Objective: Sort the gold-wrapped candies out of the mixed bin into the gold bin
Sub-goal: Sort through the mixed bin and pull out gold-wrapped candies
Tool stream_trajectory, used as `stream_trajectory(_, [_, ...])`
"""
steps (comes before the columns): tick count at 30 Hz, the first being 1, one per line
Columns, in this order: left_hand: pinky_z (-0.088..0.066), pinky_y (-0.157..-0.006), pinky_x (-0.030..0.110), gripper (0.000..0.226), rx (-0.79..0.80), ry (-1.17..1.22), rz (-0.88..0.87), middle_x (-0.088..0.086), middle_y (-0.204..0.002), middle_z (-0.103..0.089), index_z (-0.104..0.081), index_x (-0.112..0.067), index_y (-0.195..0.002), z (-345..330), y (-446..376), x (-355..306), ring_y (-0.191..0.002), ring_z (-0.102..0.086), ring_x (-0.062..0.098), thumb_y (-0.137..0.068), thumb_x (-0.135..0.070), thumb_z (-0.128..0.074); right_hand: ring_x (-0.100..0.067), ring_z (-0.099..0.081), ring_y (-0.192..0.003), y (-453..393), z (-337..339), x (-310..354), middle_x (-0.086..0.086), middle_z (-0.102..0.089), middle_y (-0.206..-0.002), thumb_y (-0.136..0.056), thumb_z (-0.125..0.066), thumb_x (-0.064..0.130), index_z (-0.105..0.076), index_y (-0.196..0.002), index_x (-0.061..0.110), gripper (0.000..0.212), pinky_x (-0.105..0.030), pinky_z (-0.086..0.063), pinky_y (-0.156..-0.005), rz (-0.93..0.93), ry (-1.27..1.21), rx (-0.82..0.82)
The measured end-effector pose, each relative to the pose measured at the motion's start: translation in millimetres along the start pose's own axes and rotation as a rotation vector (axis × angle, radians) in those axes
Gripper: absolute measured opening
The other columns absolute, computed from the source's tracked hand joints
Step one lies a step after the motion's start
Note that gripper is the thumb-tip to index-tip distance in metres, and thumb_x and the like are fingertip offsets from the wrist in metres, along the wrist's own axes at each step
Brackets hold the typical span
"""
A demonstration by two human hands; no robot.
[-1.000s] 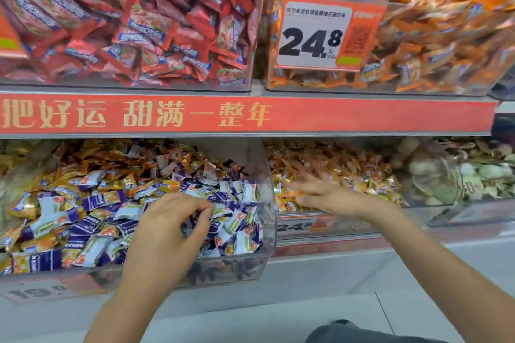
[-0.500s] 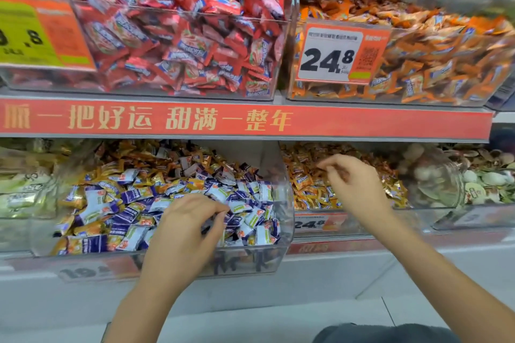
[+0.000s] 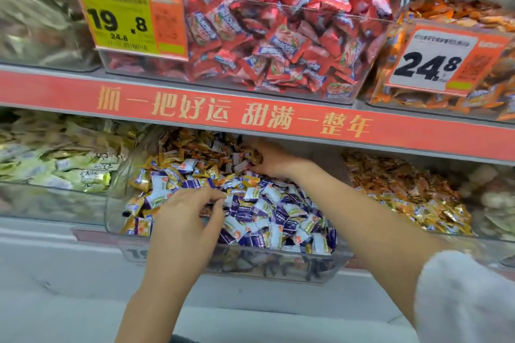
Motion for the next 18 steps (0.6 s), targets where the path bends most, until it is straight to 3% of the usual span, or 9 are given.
stream_trajectory(3, [-0.041,-0.068,0.022,0.011,0.045,-0.018,0.017,-0.012,-0.081,-0.064,-0.072,-0.017,-0.089,0,-6,9,-0.082,-0.056,0.009,-0.084,-0.009,-0.067,-0.028,-0.042,-0.131,-14,-13,-7,-0.007,-0.042,-0.147,-0.094,-0.058,0.016,-0.034,-0.146,0.019,0.057,-0.032,-0.036,-0.100,0.015,0.004,-0.060])
stream_trajectory(9, [-0.036,-0.068,0.010,0.012,0.081,-0.011,0.031,-0.018,-0.081,-0.060,-0.073,-0.018,-0.090,4,-11,19,-0.081,-0.053,0.001,-0.086,-0.010,-0.065,-0.024,-0.046,-0.127,-6,-8,-14,-0.006,-0.052,-0.137,-0.089,-0.066,0.017,-0.058,-0.127,0.011,0.039,-0.016,-0.029,-0.084,-0.071,-0.303,-0.184])
stream_trajectory(11, [-0.038,-0.069,0.013,0.012,0.082,0.005,0.052,-0.018,-0.082,-0.061,-0.073,-0.017,-0.089,8,-11,23,-0.082,-0.057,0.006,-0.086,-0.010,-0.064,-0.024,-0.049,-0.124,-4,-7,-16,-0.006,-0.053,-0.136,-0.088,-0.068,0.020,-0.060,-0.124,0.011,0.038,-0.017,-0.032,-0.089,-0.118,-0.333,-0.184])
stream_trajectory(13, [-0.038,-0.070,0.013,0.012,0.077,0.010,0.056,-0.019,-0.081,-0.061,-0.073,-0.017,-0.088,10,-10,24,-0.082,-0.057,0.006,-0.086,-0.009,-0.065,-0.023,-0.061,-0.107,-1,-6,-17,-0.005,-0.054,-0.132,-0.088,-0.067,0.020,-0.056,-0.128,0.009,0.043,-0.026,-0.047,-0.089,-0.175,-0.435,-0.144])
stream_trajectory(14, [-0.038,-0.069,0.012,0.012,0.084,0.007,0.052,-0.021,-0.081,-0.059,-0.073,-0.017,-0.088,10,-10,24,-0.081,-0.057,0.006,-0.086,-0.009,-0.065,-0.018,-0.066,-0.089,3,-4,-14,-0.003,-0.053,-0.128,-0.089,-0.066,0.018,-0.052,-0.131,0.008,0.045,-0.025,-0.054,-0.080,-0.204,-0.531,-0.126])
stream_trajectory(16, [-0.039,-0.068,0.014,0.012,0.094,-0.001,0.043,-0.025,-0.080,-0.056,-0.073,-0.018,-0.088,9,-9,23,-0.082,-0.057,0.008,-0.086,-0.010,-0.064,-0.008,-0.064,-0.061,13,-1,-7,-0.003,-0.056,-0.118,-0.090,-0.063,0.012,-0.051,-0.131,0.007,0.042,-0.015,-0.054,-0.058,-0.256,-0.733,-0.087])
stream_trajectory(18, [-0.039,-0.068,0.015,0.012,0.076,-0.002,0.042,-0.027,-0.081,-0.055,-0.073,-0.018,-0.090,8,-10,22,-0.084,-0.057,0.010,-0.087,-0.012,-0.063,-0.006,-0.062,-0.063,23,3,-1,-0.007,-0.064,-0.109,-0.092,-0.059,0.006,-0.058,-0.120,0.004,0.028,-0.013,-0.054,-0.056,-0.294,-0.853,-0.052])
Point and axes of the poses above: each hand's wrist, its own y-axis away from the middle knuckle, its own z-axis out of the back of the hand, x = y × z, the point moved 5 cm from there along -y, towards the middle knuckle
